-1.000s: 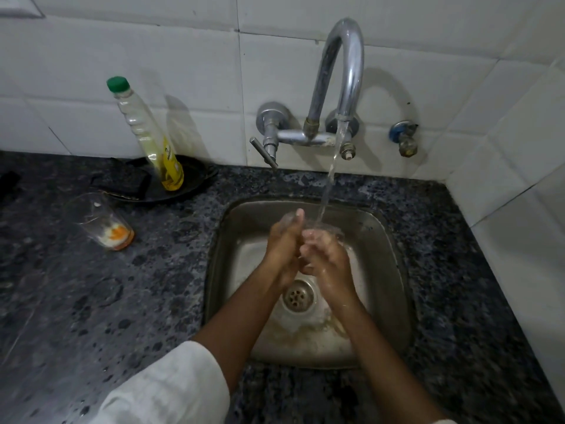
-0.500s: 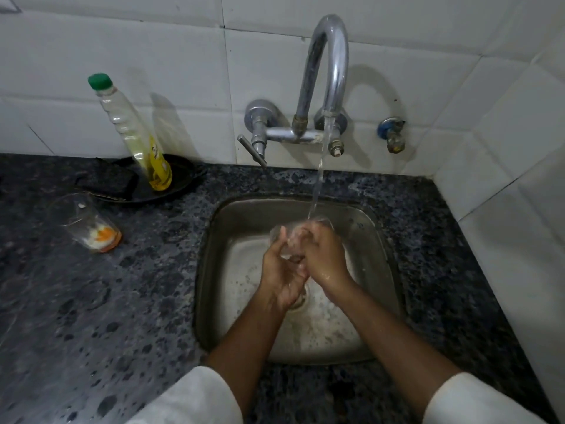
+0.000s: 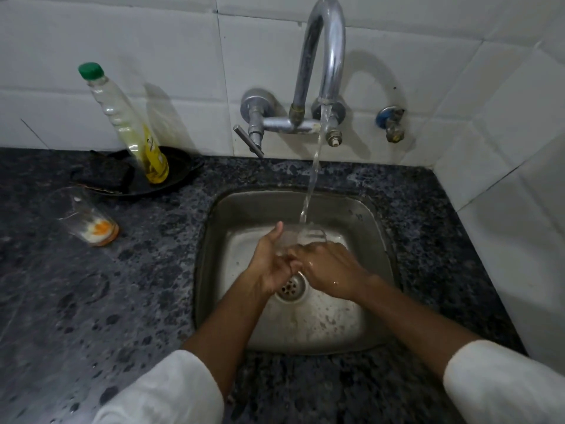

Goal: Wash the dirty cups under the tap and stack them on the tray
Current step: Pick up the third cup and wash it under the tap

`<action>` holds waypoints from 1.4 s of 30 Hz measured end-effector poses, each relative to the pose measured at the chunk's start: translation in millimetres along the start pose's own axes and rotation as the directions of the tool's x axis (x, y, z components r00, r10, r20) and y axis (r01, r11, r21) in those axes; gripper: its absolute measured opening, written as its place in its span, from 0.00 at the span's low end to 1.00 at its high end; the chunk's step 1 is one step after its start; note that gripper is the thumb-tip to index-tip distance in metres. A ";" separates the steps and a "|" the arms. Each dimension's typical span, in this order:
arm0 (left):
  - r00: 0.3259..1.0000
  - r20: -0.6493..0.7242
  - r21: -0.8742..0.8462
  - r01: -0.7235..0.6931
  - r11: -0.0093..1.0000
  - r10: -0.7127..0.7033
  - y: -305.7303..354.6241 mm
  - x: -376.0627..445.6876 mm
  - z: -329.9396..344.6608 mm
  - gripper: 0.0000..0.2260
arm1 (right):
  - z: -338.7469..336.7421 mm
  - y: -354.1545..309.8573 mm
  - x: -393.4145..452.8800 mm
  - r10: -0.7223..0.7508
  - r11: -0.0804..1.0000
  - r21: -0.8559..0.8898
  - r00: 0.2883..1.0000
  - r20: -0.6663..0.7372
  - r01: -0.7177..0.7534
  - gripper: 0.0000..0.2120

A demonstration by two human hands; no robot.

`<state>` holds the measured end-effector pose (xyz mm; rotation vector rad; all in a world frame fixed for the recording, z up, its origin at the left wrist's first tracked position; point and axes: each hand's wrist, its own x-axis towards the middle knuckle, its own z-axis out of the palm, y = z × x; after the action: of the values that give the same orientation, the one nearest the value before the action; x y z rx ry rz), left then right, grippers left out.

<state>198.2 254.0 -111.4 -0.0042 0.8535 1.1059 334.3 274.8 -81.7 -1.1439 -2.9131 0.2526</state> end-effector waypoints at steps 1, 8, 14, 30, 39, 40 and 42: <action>1.000 0.022 -0.050 -0.013 0.999 0.014 -4.8 -1.0 -1.2 0.20 | 0.6 -9.2 4.2 0.053 0.996 0.073 0.996 -0.068 -0.048 0.14; 0.995 -0.066 0.197 0.086 0.977 -0.075 8.1 -1.8 -6.4 0.25 | -5.1 -4.3 -1.8 -0.046 0.996 -0.077 0.994 0.096 0.053 0.11; 0.981 0.000 0.386 -0.178 0.905 0.192 5.6 -7.0 -13.7 0.27 | 4.4 -19.2 13.9 0.671 -0.225 0.965 0.698 0.252 -0.132 0.08; 0.960 0.156 0.983 -0.175 0.063 0.234 44.9 -18.0 -12.2 0.31 | 17.4 -16.8 24.3 0.684 0.168 0.960 0.728 0.052 -0.226 0.10; 0.886 0.222 0.785 -0.410 0.464 0.407 24.5 -8.2 4.2 0.29 | -47.2 -4.5 10.9 0.234 0.972 0.039 0.962 -0.140 -0.230 0.08; 0.865 0.226 0.783 -0.435 0.445 0.449 20.3 -6.7 7.4 0.29 | -51.7 -4.4 10.3 0.245 0.968 -0.016 0.960 -0.136 -0.249 0.08; 0.849 0.236 0.775 -0.458 0.435 0.473 16.6 -5.9 13.3 0.29 | -58.9 -3.4 8.4 0.238 0.969 0.097 0.961 -0.139 -0.225 0.07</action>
<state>192.2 262.8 -92.1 1.0869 1.3772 1.1160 329.4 286.7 -23.6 -1.4245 -2.6154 0.2694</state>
